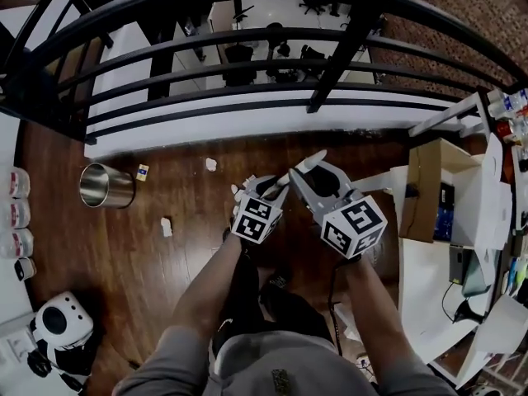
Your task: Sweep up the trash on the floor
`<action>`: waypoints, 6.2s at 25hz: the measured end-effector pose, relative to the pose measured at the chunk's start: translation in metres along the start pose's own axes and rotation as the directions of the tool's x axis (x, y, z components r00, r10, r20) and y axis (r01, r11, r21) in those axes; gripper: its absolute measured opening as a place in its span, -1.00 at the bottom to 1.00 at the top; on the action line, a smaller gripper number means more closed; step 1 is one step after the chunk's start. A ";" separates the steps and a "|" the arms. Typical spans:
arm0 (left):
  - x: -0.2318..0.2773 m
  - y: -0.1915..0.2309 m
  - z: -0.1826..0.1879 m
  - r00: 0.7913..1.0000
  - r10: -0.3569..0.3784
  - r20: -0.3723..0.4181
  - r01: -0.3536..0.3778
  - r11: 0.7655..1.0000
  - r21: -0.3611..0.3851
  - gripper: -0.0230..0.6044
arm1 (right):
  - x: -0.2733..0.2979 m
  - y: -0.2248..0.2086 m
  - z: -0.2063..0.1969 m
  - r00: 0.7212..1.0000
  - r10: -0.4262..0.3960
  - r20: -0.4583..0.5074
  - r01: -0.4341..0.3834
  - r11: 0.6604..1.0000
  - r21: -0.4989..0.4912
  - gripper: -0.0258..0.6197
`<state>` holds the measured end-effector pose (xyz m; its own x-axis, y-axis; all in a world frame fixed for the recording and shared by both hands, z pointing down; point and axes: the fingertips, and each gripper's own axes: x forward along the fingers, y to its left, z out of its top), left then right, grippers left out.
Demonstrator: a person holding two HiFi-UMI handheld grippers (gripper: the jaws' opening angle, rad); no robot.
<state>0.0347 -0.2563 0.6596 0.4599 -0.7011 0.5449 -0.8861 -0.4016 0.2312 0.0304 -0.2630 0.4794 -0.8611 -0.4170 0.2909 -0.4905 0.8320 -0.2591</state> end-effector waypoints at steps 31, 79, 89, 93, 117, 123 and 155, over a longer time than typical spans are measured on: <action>-0.239 0.200 -0.056 0.920 0.389 -0.035 -0.390 0.909 -0.144 -0.53 | 0.174 0.223 0.030 0.888 0.456 -0.057 -0.457 0.889 -0.014 -0.61; -0.290 0.321 -0.116 0.952 0.307 -0.023 -0.305 0.929 -0.211 -0.52 | 0.305 0.314 -0.005 0.904 0.375 -0.205 -0.396 0.915 -0.072 -0.61; -0.175 0.282 -0.035 0.988 0.153 -0.023 -0.154 0.985 -0.082 -0.53 | 0.267 0.183 0.034 0.962 0.239 -0.132 -0.248 0.967 -0.062 -0.61; -0.173 0.282 -0.012 0.989 0.146 -0.030 -0.147 0.988 -0.043 -0.54 | 0.267 0.171 0.056 0.965 0.245 -0.090 -0.250 0.967 -0.046 -0.61; -0.291 0.513 -0.034 0.992 0.111 -0.060 -0.104 0.989 0.109 -0.53 | 0.467 0.296 0.075 0.990 0.141 0.020 -0.142 0.990 0.016 -0.61; -0.287 0.535 -0.047 0.993 0.081 -0.089 -0.068 0.988 0.136 -0.53 | 0.491 0.299 0.061 0.993 0.115 0.014 -0.115 0.993 0.028 -0.61; -0.194 0.407 -0.026 1.000 0.008 -0.012 -0.008 1.000 0.019 -0.50 | 0.378 0.212 0.051 0.996 0.053 -0.072 -0.058 0.996 -0.064 -0.61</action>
<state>-0.4163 -0.2687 0.6688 0.4524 -0.6972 0.5561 -0.8883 -0.4076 0.2116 -0.4059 -0.2632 0.4877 -0.8741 -0.3448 0.3422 -0.4304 0.8763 -0.2165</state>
